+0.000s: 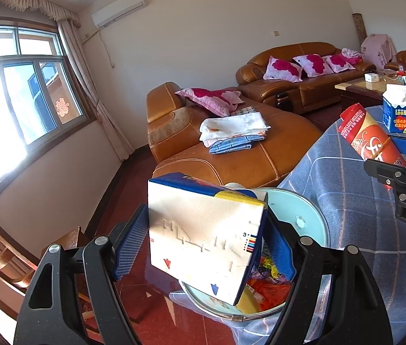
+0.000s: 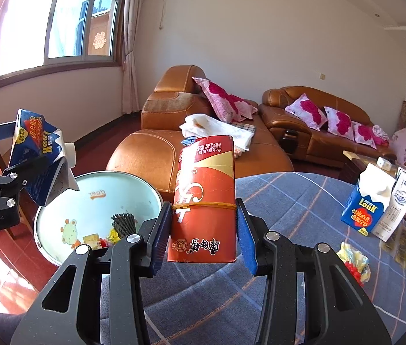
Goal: Collect trash
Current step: 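Carry the white box over the bin with the left tool while the right tool carries the red bag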
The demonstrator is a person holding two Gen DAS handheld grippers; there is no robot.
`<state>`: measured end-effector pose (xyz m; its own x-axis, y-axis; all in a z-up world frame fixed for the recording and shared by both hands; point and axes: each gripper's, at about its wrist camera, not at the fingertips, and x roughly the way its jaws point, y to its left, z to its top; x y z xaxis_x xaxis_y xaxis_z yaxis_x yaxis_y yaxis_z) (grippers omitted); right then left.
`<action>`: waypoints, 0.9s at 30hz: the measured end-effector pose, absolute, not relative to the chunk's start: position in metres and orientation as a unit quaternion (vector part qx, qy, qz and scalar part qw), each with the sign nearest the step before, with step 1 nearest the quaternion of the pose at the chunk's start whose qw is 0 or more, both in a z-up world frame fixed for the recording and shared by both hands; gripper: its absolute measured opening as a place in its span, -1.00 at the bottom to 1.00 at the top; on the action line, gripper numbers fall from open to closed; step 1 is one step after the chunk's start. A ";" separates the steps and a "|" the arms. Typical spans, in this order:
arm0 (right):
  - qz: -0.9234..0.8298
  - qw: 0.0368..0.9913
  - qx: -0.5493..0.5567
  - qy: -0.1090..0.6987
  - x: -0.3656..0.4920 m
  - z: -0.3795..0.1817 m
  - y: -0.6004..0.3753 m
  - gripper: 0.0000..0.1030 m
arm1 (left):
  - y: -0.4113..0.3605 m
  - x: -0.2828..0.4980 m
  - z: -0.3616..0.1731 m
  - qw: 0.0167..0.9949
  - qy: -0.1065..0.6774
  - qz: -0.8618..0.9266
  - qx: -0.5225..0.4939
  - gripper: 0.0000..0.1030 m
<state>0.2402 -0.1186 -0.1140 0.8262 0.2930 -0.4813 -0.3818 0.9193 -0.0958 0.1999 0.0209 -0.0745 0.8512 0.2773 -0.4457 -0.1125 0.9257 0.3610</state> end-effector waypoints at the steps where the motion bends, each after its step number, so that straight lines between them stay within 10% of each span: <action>1: 0.181 0.950 -0.097 0.235 0.240 -0.114 -0.116 -0.16 | 0.023 0.200 -0.075 0.948 0.253 0.105 0.163 0.46; 27: 0.241 0.932 -0.138 0.232 0.252 -0.122 -0.076 -0.16 | 0.046 0.206 -0.086 0.934 0.267 0.154 0.178 0.46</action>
<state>0.2523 -0.0765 -0.1219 0.7761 0.3858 -0.4989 -0.5139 0.8454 -0.1455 0.2060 0.0461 -0.0856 0.8100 0.3822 -0.4447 -0.1919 0.8894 0.4149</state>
